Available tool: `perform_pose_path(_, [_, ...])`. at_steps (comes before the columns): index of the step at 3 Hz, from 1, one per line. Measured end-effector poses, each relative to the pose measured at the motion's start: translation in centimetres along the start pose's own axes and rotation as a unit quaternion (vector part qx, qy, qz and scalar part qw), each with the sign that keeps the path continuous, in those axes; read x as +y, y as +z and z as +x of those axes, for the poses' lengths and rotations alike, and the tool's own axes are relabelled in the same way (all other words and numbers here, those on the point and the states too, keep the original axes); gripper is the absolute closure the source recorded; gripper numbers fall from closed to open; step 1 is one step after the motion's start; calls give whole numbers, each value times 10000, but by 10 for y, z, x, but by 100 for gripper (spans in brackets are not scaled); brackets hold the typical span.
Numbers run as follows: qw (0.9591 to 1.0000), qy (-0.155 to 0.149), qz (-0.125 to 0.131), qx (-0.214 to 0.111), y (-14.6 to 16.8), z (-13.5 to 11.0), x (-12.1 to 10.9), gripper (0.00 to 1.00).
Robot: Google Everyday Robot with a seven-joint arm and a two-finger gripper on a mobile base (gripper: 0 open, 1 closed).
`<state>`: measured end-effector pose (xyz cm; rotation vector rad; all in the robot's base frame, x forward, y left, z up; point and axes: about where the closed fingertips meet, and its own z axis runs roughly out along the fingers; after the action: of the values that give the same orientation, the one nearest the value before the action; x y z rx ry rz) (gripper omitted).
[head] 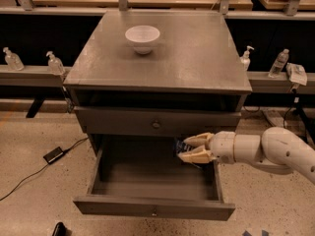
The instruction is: Place rxbar blueberry into middle drawer
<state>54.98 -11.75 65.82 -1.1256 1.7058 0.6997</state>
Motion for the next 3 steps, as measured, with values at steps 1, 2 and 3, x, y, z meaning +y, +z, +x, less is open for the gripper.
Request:
perform_pose_path(1, [9999,98,26,88,21,65,-11,100])
perform_pose_path(2, [9997,230,25,36,35,109,-16,100])
perform_pose_path(3, [9989,406,-148,178,63,158,-14,77])
